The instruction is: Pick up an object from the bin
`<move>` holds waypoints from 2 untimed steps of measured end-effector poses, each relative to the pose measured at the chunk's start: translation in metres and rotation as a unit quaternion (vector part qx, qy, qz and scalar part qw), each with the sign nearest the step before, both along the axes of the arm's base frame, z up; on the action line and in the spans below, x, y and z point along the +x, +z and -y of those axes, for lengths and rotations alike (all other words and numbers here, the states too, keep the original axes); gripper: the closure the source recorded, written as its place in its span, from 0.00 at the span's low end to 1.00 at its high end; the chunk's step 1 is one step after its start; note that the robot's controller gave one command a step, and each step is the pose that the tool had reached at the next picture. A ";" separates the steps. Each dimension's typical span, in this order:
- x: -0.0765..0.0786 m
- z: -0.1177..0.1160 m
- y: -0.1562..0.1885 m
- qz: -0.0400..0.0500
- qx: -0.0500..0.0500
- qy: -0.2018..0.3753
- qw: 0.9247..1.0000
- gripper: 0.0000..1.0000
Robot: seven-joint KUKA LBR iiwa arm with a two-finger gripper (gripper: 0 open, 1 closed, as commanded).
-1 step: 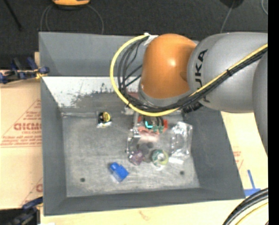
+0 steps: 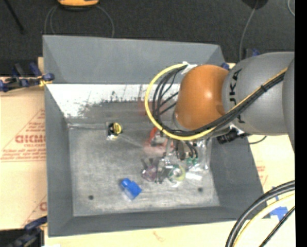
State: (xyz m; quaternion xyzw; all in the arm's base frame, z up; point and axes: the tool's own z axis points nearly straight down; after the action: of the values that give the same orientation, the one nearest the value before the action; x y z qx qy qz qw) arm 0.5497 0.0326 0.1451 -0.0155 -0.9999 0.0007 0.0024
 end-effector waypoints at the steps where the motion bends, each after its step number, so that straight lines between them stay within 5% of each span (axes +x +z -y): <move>1: -0.003 0.022 -0.071 0.009 0.001 0.125 0.992 0.00; 2: -0.001 0.021 -0.069 0.009 0.001 0.123 0.992 1.00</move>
Offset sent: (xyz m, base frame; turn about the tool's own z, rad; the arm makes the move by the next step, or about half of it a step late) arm -0.0063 -0.0214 -0.0751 -0.2531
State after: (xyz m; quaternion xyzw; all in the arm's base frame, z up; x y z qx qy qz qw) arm 0.5483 0.0111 0.0758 0.1080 -0.9941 -0.0004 -0.0067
